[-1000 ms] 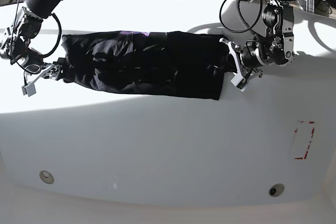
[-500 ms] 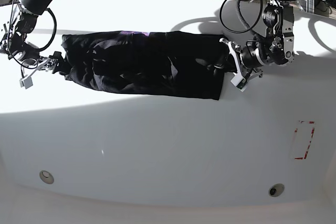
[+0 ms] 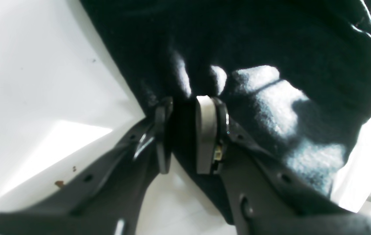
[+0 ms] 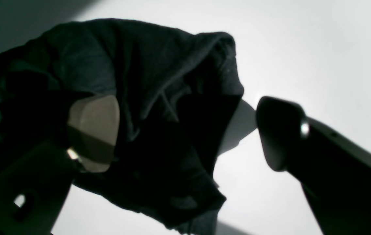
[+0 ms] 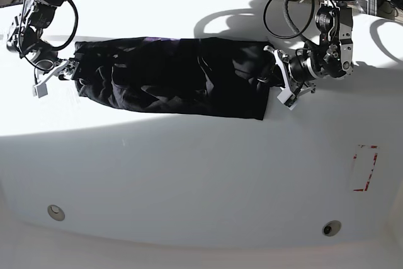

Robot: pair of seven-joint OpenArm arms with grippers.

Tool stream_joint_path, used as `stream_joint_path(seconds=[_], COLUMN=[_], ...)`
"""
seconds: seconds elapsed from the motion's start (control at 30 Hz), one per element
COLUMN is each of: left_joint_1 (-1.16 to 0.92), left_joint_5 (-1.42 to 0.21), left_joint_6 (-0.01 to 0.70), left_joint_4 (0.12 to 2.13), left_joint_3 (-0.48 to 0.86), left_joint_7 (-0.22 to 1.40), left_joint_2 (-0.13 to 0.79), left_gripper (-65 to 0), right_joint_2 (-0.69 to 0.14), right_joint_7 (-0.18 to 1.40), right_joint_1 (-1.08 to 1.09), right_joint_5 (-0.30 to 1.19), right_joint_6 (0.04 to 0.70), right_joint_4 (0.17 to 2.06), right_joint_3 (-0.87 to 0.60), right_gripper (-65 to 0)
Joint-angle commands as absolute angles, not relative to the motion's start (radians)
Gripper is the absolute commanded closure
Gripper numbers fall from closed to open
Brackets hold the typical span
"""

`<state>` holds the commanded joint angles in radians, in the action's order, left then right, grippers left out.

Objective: Layout the t-shirt on the table in an organized manner, then fold the t-shirt properly
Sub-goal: 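Release the strip end with the right gripper and regrasp it further out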

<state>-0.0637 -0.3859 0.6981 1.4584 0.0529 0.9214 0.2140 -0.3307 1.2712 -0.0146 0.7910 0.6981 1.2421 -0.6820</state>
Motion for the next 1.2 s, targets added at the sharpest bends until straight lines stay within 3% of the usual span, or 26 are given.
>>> stream_joint_path(seconds=[0.47,0.53,0.63,0.73,0.77,0.9,1.2], left_joint_1=[-0.061,-0.061,-0.061,-0.061,-0.061,-0.061,-0.064], left_joint_5=[-0.386,-0.386,-0.386,-0.384,-0.384,-0.381,-0.380], left_joint_6=[0.698,0.698,0.698,0.698,0.698,0.698,0.698], left_joint_4=[1.460,1.458,1.457,1.455,1.455,1.455,1.454], left_joint_3=[0.053,0.053,0.053,0.051,0.050,0.048,0.048], left_joint_7=[0.921,0.921,0.921,0.921,0.921,0.921,0.923], left_joint_2=[0.216,0.216,0.216,0.216,0.216,0.216,0.216], left_gripper=[-10.7,-10.7,-10.7,-10.7,-10.7,-10.7,-10.7], right_joint_2=[-0.257,-0.257,-0.257,-0.259,-0.259,-0.257,-0.219], right_joint_7=[1.268,1.268,1.268,1.268,1.268,1.271,1.287], right_joint_1=[-0.025,-0.024,-0.022,-0.019,-0.012,-0.007,-0.035], right_joint_5=[0.768,0.768,0.769,0.773,0.773,0.769,0.811], right_joint_6=[0.698,0.698,0.698,0.698,0.698,0.698,0.698], right_joint_4=[1.322,1.322,1.322,1.323,1.330,1.405,1.767], right_joint_3=[-0.615,-0.615,-0.613,-0.610,-0.610,-0.582,-0.429], right_gripper=[-65.0,-56.3,-32.0,-3.8,0.0,-0.3,0.0])
